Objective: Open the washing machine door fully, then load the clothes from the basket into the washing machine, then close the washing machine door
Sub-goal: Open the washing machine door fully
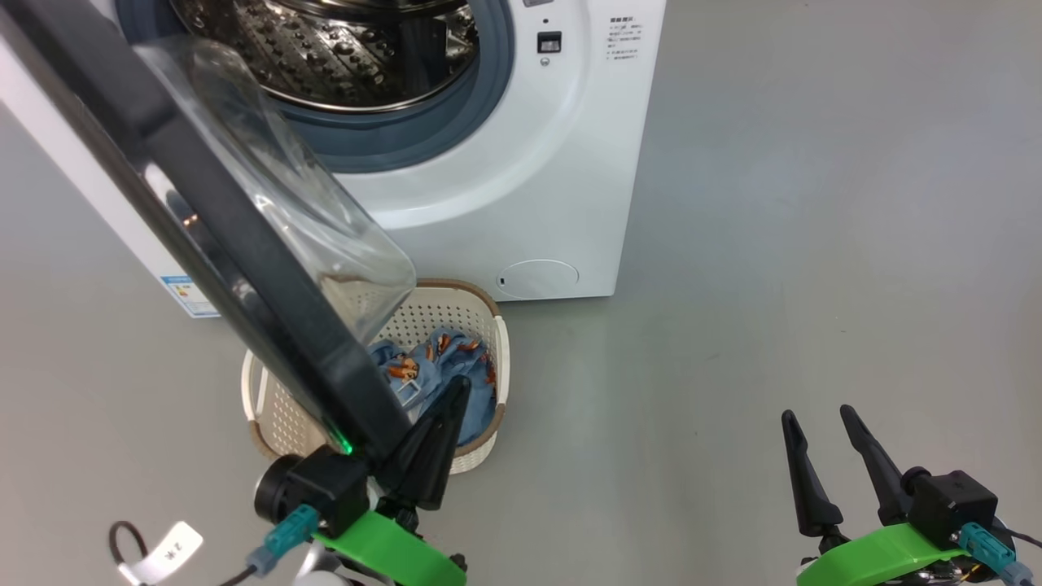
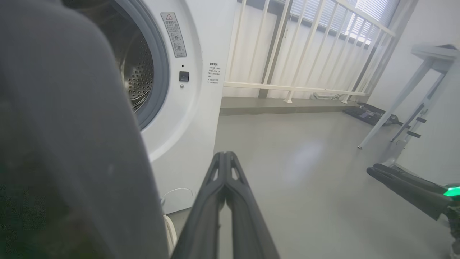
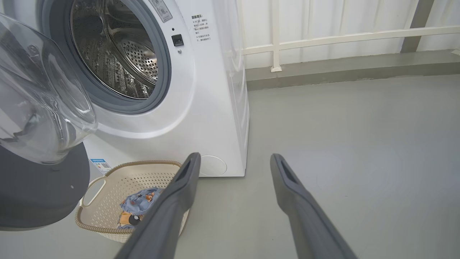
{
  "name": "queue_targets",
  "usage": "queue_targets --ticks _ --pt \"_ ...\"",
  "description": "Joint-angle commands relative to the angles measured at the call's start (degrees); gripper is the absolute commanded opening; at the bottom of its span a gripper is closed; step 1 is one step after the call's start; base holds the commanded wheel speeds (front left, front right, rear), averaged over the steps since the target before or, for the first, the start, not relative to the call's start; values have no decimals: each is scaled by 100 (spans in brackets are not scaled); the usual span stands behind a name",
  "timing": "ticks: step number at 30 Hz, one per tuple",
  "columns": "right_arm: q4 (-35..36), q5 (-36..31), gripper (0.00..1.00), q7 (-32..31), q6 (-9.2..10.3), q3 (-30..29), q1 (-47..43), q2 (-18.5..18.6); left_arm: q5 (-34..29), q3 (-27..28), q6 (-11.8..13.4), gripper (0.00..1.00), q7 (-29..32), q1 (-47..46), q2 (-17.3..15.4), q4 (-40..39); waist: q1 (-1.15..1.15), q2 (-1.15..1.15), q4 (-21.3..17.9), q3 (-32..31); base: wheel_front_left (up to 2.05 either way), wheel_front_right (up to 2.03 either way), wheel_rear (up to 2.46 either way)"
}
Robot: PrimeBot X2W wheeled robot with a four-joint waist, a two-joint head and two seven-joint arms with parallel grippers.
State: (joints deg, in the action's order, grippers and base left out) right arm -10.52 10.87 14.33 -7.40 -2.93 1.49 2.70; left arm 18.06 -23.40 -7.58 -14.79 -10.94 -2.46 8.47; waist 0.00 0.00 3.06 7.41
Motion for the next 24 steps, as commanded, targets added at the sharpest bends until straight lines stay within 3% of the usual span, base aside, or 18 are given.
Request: queue_targets --ticks 1,24 --pt "116 50 100 67 -9 116 184 18 18 258 17 0 -21 -171 -43 -103 0 0 30 -4 0 0 0" --pt "82 46 100 67 -9 161 153 18 -46 410 11 0 -21 186 -42 -138 0 0 297 -98 0 0 0"
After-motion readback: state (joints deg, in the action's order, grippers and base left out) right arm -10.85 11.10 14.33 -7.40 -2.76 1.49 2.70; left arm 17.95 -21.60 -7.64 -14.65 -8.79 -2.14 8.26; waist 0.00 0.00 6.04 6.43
